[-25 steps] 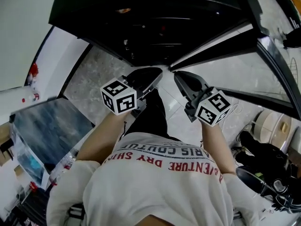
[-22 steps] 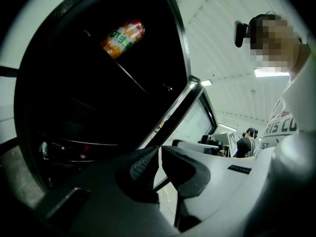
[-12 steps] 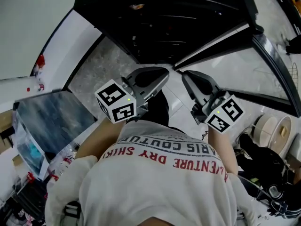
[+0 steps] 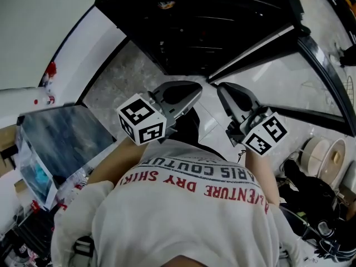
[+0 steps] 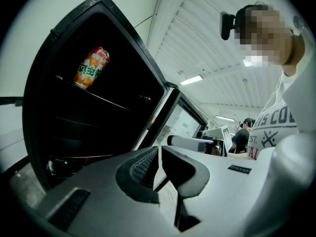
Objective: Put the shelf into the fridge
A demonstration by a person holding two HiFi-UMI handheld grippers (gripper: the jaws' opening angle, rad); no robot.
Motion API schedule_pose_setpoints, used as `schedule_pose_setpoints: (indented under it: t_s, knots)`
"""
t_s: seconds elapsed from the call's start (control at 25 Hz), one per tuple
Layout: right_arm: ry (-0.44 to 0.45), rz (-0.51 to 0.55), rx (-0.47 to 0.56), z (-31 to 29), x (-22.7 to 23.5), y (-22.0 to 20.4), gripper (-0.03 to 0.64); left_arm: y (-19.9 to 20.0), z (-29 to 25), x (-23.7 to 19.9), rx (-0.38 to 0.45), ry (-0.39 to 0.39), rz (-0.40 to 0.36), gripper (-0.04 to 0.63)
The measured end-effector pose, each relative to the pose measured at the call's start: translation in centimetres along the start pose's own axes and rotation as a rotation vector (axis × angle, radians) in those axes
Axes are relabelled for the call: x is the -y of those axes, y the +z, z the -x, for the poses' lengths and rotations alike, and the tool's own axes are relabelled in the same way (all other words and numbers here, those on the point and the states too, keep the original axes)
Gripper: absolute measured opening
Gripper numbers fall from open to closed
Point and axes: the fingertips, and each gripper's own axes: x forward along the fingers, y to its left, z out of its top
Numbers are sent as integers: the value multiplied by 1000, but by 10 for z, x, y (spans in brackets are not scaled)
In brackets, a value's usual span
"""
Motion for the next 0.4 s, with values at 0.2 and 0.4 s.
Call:
schedule_pose_setpoints:
  t_s: [0.2, 0.4]
  knots:
    - [2, 13, -2, -1, -4, -1, 23, -2, 6, -1, 10, 15, 16, 43]
    - [-5, 6, -10, -4, -10, -6, 23, 0, 15, -2, 12, 28, 17, 43]
